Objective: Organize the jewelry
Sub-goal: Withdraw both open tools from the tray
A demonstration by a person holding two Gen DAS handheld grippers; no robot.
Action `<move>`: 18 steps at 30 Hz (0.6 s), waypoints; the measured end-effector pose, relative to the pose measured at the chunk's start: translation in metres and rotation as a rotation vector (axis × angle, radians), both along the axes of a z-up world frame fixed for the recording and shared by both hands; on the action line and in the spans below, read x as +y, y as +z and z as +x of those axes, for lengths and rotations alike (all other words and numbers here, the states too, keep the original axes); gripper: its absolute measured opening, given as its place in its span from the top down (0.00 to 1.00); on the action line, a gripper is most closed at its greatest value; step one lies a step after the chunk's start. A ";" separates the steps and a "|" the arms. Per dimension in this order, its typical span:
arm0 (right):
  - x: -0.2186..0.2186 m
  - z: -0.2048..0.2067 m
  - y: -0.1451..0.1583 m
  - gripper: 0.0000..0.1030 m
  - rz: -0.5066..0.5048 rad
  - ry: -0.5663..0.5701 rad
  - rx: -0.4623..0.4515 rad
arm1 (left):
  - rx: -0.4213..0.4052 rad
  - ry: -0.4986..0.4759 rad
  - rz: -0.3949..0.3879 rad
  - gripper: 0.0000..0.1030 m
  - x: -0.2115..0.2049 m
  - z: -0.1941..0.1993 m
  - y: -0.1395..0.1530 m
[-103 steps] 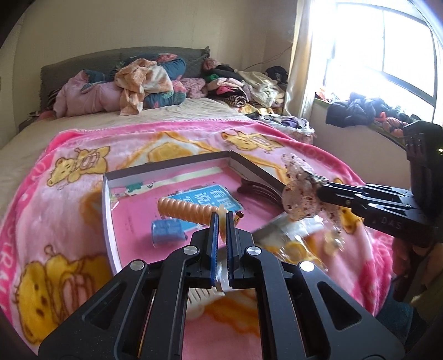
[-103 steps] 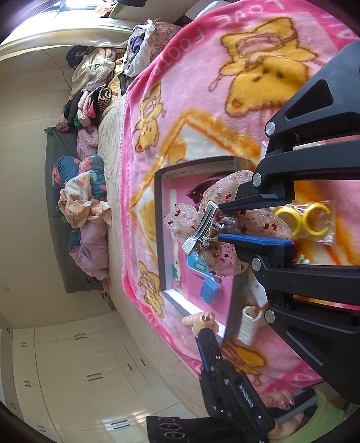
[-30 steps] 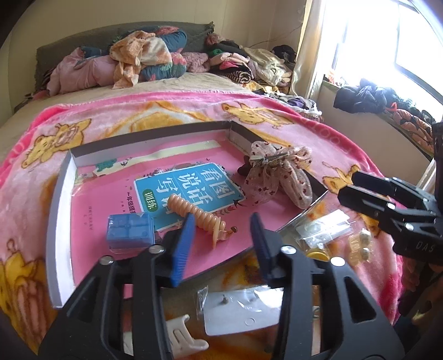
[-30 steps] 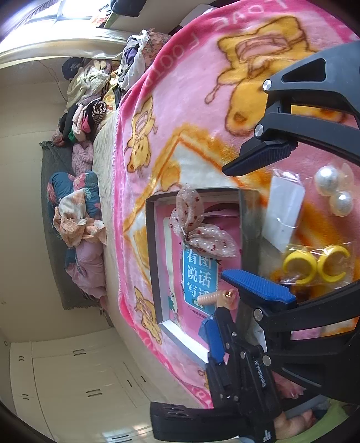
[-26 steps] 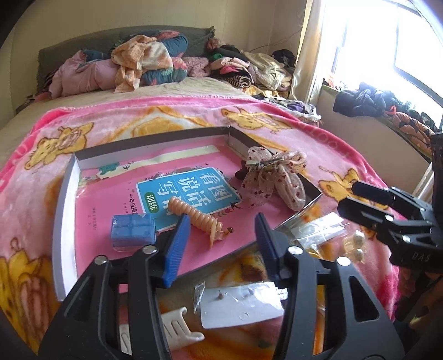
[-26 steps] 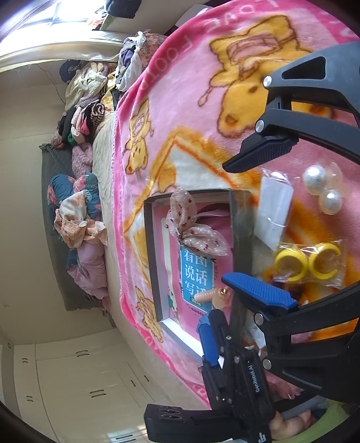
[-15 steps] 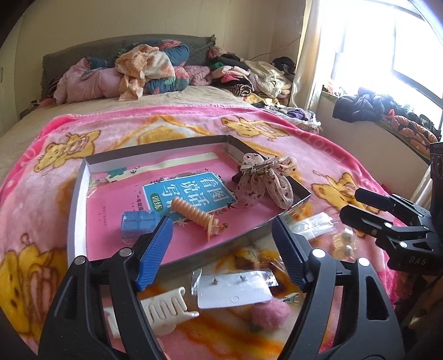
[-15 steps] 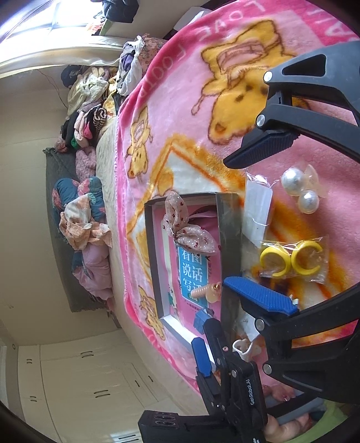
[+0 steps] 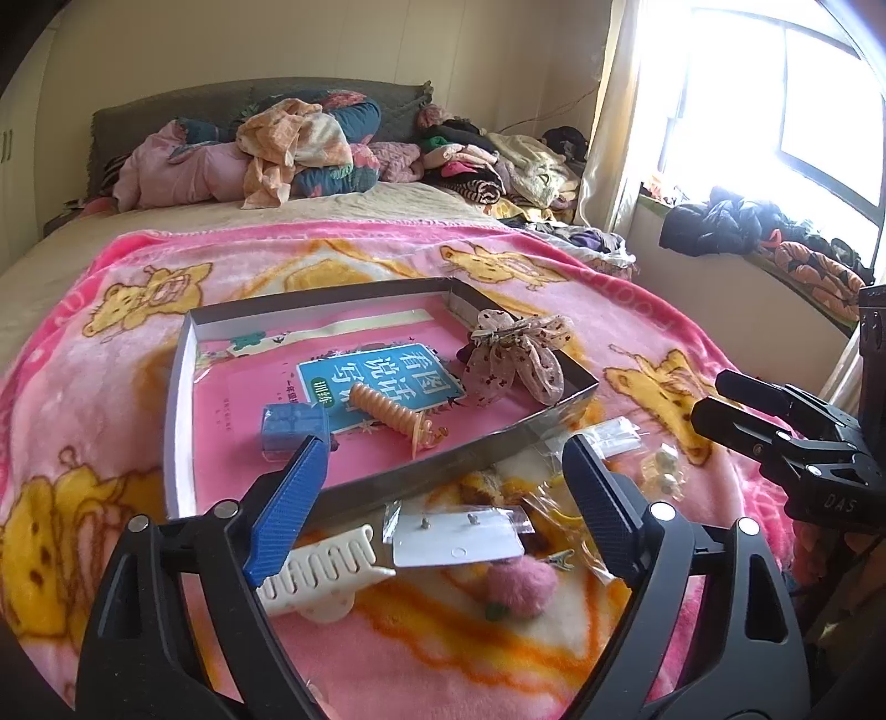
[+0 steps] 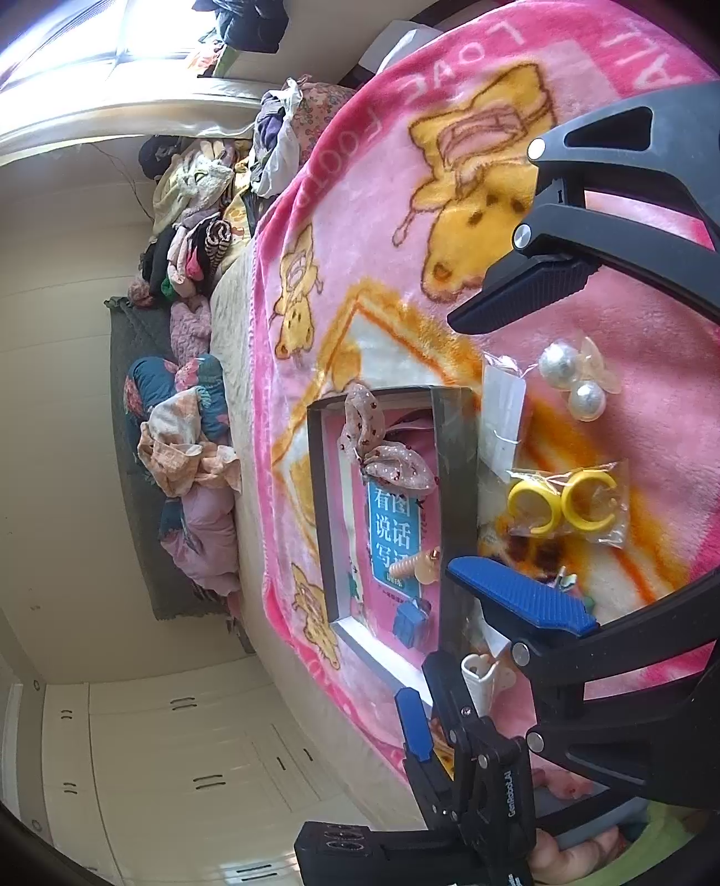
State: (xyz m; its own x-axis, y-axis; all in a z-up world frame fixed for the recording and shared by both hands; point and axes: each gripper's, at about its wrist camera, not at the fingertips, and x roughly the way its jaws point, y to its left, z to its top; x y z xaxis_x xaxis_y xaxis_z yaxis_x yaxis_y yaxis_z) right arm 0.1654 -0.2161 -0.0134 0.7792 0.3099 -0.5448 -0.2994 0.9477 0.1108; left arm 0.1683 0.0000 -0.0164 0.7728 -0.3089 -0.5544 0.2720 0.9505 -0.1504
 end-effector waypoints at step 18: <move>0.008 -0.028 -0.010 0.22 -0.046 0.056 0.034 | 0.035 -0.011 0.015 0.24 0.009 -0.037 -0.011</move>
